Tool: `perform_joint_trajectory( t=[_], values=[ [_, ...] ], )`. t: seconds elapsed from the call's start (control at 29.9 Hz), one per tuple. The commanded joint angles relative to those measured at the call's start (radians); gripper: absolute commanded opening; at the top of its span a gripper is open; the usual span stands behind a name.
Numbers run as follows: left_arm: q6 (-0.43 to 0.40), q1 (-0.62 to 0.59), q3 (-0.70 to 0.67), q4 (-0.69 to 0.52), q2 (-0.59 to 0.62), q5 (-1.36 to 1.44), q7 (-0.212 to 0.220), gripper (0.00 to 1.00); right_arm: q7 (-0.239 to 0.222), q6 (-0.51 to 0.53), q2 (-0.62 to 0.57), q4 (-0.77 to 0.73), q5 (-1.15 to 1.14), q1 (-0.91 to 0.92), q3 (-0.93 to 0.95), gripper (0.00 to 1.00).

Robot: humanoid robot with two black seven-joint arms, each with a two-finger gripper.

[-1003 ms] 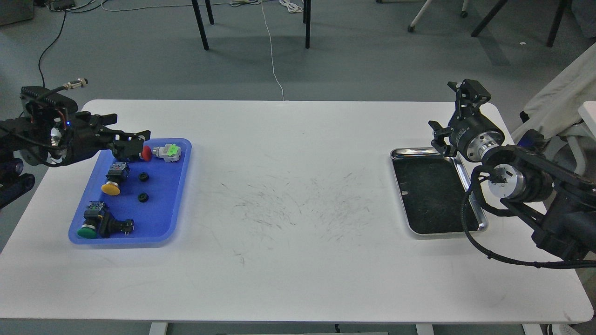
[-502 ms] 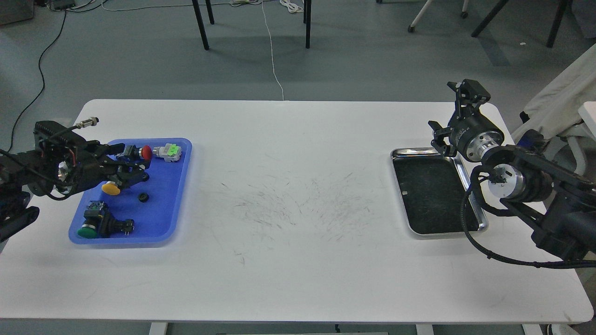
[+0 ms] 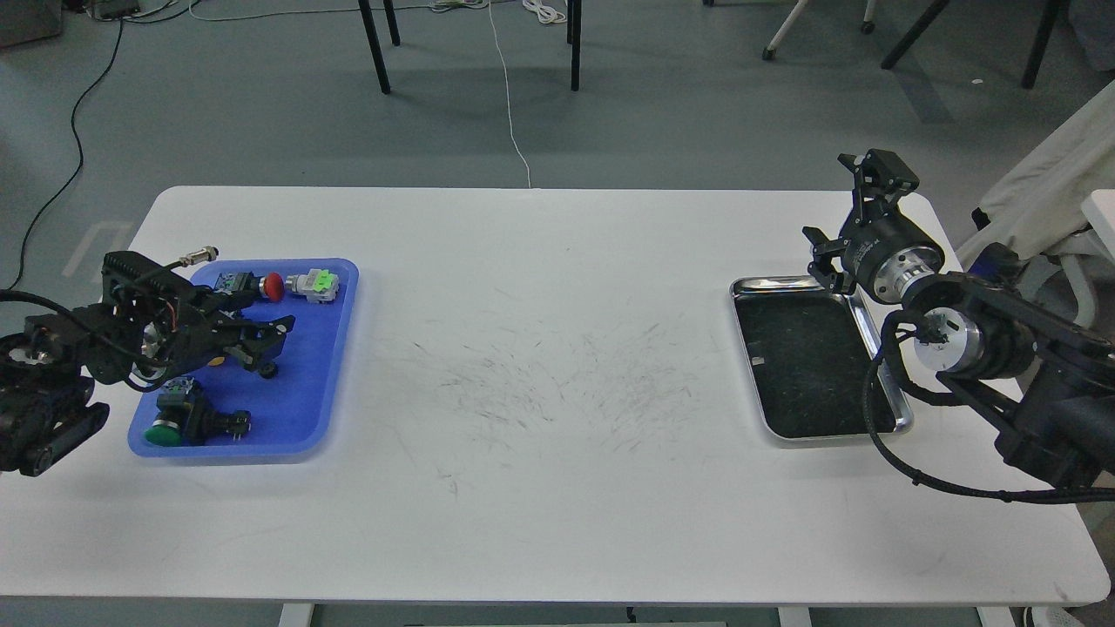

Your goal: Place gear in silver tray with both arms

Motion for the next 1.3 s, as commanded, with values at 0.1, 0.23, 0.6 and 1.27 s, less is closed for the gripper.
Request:
perform_joint_trajectory(
  t=[0.1,0.23,0.6,1.27],
  values=[
    [0.0,0.02,-0.001,0.038,-0.019,-0.006,0.0,0.62,0.0,0.0,0.0,0.0,-0.001,-0.003,0.0,0.99],
    [0.0,0.021,-0.001,0.066,-0.037,-0.01,0.0,0.62,0.0,0.0,0.0,0.0,-0.001,-0.003,0.0,0.99],
    [0.0,0.044,-0.003,0.111,-0.069,-0.013,0.0,0.62,0.0,0.0,0.0,0.0,-0.001,-0.006,0.0,0.99],
    [0.0,0.061,-0.004,0.157,-0.108,-0.015,0.0,0.55,0.0,0.0,0.0,0.001,-0.002,-0.008,0.0,0.99]
  ],
)
